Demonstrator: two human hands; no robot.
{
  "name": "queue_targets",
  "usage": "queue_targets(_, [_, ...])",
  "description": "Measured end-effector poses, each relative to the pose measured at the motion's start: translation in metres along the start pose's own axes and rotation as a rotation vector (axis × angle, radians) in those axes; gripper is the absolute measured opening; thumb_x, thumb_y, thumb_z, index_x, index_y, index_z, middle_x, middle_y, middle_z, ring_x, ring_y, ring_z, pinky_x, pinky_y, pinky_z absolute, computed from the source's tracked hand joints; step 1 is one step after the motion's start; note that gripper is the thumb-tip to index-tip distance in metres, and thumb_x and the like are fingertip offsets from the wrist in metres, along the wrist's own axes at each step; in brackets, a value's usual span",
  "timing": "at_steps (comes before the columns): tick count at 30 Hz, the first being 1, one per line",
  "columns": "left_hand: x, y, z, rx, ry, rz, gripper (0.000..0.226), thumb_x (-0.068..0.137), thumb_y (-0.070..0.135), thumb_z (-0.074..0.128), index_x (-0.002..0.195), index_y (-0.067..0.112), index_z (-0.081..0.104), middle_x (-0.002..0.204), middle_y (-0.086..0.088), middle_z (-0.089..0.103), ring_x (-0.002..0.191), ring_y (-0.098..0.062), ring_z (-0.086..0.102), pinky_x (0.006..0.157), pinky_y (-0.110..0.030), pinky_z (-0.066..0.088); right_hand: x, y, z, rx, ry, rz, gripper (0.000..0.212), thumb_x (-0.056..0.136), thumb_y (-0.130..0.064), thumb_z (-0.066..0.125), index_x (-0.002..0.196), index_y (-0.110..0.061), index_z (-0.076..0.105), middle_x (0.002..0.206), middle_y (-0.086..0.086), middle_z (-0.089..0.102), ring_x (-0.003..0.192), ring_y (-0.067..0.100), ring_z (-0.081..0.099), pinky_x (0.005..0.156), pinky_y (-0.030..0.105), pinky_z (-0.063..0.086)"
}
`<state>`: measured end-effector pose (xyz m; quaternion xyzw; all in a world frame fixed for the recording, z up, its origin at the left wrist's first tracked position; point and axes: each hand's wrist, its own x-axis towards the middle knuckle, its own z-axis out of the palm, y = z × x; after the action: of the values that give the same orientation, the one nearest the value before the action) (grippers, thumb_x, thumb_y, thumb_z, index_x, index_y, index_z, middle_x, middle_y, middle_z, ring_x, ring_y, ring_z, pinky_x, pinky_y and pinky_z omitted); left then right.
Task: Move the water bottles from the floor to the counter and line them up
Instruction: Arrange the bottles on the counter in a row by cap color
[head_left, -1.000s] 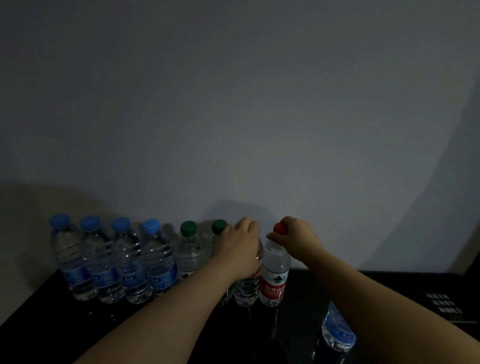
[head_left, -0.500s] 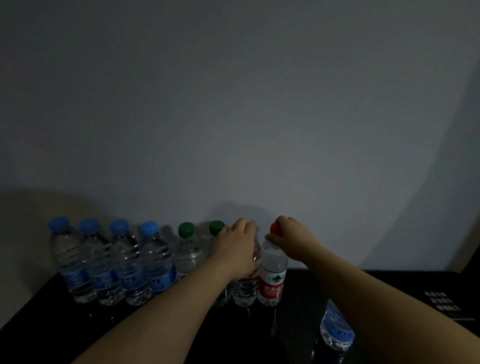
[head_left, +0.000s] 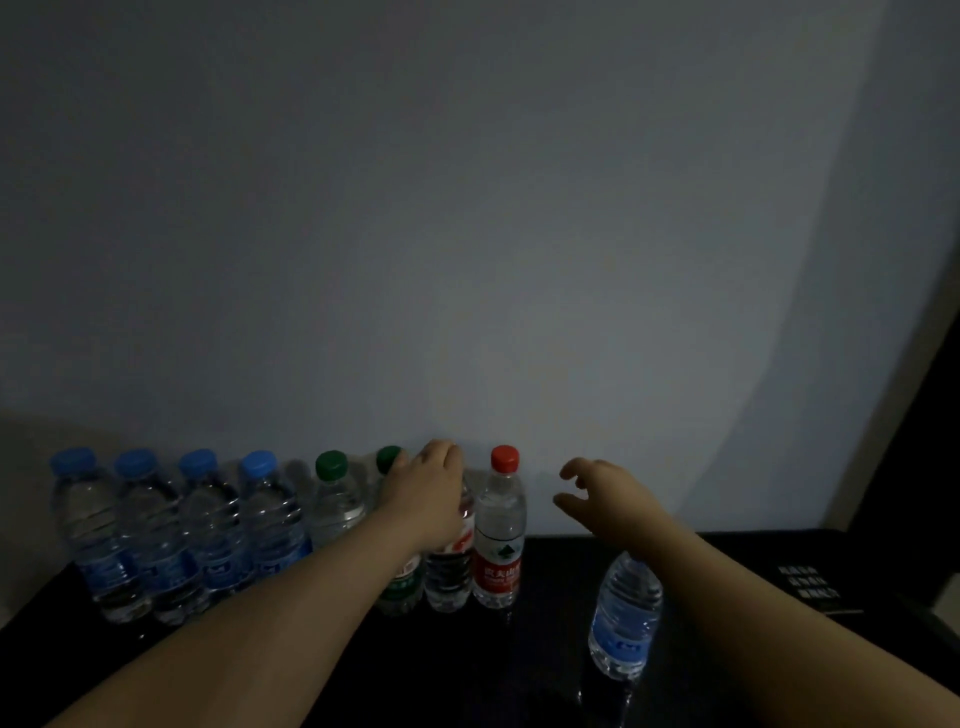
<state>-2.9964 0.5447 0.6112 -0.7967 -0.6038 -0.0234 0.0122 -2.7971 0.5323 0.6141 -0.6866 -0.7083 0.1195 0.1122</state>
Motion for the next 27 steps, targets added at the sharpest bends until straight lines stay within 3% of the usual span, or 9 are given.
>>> queue_targets(7, [-0.006, 0.019, 0.006, -0.064, 0.054, 0.001, 0.071, 0.097, 0.027, 0.040, 0.152, 0.016, -0.003, 0.161, -0.003, -0.006, 0.149, -0.021, -0.003, 0.122, -0.043, 0.005, -0.026, 0.033, 0.002, -0.097, -0.080, 0.153, 0.047, 0.094, -0.039, 0.050, 0.134, -0.016, 0.042, 0.131, 0.011, 0.053, 0.116, 0.027, 0.055, 0.096, 0.038, 0.049])
queue_targets(16, [0.001, 0.029, 0.001, -0.068, 0.001, 0.065, 0.079, 0.091, 0.031, 0.051, 0.152, 0.023, 0.001, 0.161, 0.003, 0.005, 0.149, -0.021, 0.002, 0.120, -0.043, 0.003, -0.027, 0.046, 0.005, -0.142, -0.154, 0.208, 0.036, 0.090, -0.037, 0.057, 0.118, -0.014, 0.053, 0.119, 0.008, 0.059, 0.108, 0.024, 0.058, 0.094, 0.038, 0.051])
queue_targets(27, [0.008, 0.021, 0.002, -0.101, -0.020, 0.060, 0.079, 0.090, 0.032, 0.053, 0.152, 0.024, 0.004, 0.161, -0.001, -0.001, 0.149, -0.021, -0.002, 0.120, -0.037, 0.000, -0.018, 0.047, 0.004, -0.158, -0.118, 0.163, 0.036, 0.089, -0.043, 0.057, 0.113, -0.017, 0.057, 0.113, 0.006, 0.062, 0.102, 0.020, 0.060, 0.088, 0.034, 0.052])
